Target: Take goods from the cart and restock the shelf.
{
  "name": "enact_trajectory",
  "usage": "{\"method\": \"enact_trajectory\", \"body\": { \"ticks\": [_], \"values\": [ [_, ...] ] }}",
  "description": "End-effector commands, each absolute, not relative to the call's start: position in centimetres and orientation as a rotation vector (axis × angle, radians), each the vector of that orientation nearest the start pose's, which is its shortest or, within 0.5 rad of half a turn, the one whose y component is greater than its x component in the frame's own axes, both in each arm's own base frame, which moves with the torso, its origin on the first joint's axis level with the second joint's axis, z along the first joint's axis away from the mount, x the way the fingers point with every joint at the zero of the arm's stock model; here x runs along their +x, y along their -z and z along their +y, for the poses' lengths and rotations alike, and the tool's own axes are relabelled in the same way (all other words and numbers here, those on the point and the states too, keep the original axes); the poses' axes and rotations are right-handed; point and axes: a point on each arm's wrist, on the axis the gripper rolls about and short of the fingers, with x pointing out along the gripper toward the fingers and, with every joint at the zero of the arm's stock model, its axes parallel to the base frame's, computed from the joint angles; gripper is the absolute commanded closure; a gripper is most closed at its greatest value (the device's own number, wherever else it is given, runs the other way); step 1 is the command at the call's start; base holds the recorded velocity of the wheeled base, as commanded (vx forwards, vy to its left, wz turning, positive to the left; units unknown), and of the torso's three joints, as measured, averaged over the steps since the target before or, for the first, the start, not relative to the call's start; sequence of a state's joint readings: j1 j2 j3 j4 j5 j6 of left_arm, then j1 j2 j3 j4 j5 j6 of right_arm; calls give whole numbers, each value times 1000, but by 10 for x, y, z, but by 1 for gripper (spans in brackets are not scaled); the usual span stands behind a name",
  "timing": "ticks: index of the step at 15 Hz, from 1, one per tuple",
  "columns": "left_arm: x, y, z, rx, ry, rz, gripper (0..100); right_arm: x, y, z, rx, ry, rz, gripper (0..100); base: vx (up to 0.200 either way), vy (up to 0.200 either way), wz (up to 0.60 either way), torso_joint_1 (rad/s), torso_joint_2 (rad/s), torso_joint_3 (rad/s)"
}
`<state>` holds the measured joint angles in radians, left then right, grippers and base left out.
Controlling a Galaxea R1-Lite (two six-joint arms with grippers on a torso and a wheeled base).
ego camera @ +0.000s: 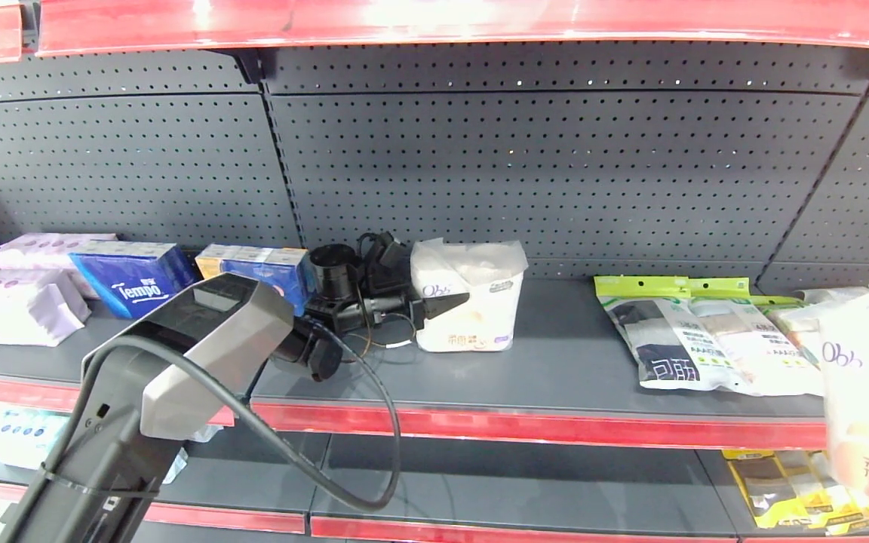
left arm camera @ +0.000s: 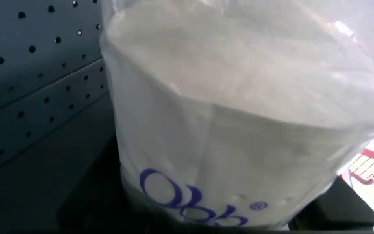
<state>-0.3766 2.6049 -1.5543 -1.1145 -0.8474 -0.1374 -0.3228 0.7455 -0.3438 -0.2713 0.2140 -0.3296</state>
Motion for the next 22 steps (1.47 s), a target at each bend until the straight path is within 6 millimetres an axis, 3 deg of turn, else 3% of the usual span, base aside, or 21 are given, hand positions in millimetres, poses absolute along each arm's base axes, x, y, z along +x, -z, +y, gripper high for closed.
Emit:
{"method": "enact_trajectory", "body": {
  "ticks": [1,7,16,22],
  "values": [
    [457,-52,-199,-106,1227,24,100,70,-191,-18,-294,85,145,100,0,0,0,0,0,0],
    [449,-56,-196,-121,1231,1,100,70,-191,-18,-293,81,147,100,0,0,0,0,0,0],
    [420,-59,-184,-153,1224,3,100,71,-191,-18,-291,80,149,100,0,0,0,0,0,0],
    [408,-47,-174,-166,1216,7,100,70,-191,-18,-291,82,147,100,0,0,0,0,0,0]
  ]
}}
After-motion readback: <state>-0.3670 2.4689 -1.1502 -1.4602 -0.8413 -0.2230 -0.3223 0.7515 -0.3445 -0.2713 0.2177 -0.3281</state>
